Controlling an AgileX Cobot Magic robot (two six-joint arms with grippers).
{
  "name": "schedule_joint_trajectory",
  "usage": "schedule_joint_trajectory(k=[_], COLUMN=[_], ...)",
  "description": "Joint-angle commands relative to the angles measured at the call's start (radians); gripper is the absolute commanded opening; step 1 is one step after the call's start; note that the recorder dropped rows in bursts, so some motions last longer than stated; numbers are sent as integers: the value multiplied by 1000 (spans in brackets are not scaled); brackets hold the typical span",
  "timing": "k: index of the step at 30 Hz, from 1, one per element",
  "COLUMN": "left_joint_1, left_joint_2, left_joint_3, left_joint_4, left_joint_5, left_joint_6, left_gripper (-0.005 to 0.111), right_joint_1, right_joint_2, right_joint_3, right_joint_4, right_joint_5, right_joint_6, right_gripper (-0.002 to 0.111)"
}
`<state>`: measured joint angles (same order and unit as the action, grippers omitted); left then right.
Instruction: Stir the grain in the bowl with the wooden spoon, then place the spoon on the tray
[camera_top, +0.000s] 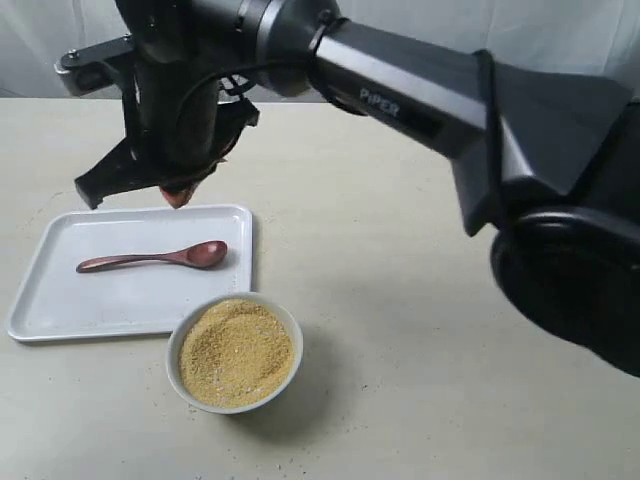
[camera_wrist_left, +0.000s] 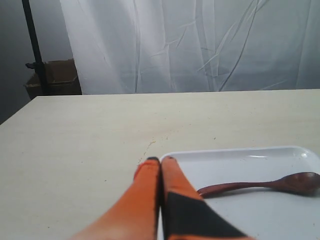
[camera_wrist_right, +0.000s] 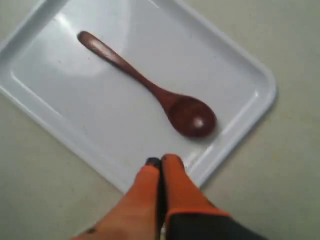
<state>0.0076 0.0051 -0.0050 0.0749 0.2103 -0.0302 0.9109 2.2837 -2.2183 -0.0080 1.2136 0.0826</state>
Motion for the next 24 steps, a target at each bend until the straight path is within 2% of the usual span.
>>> schedule_joint_trajectory(k=[1, 3, 6, 10, 17, 24], left_joint_1=[1, 1, 1, 1, 1, 1], left_joint_2=[-5, -5, -5, -5, -5, -5], left_joint_3=[5, 5, 5, 5, 5, 5], left_joint_4=[-3, -3, -3, -3, -3, -3], left_joint_5=[-3, -3, -3, -3, -5, -5], left_joint_6=[-3, -3, -3, -3, -3, -3], left_gripper=[0, 0, 0, 0, 0, 0], right_joint_1=[-19, -76, -250, -426, -555, -561], right_joint_2=[-192, -330, -594, -884, -1263, -1747], right_joint_3=[287, 495, 869, 1223, 1533, 1717], right_joint_4=[-69, -44, -10, -21, -147, -328], right_joint_5=[7, -32, -238, -426, -556, -595], right_joint_6=[43, 63, 63, 39, 76, 261], right_gripper=[-1, -1, -1, -1, -1, -1])
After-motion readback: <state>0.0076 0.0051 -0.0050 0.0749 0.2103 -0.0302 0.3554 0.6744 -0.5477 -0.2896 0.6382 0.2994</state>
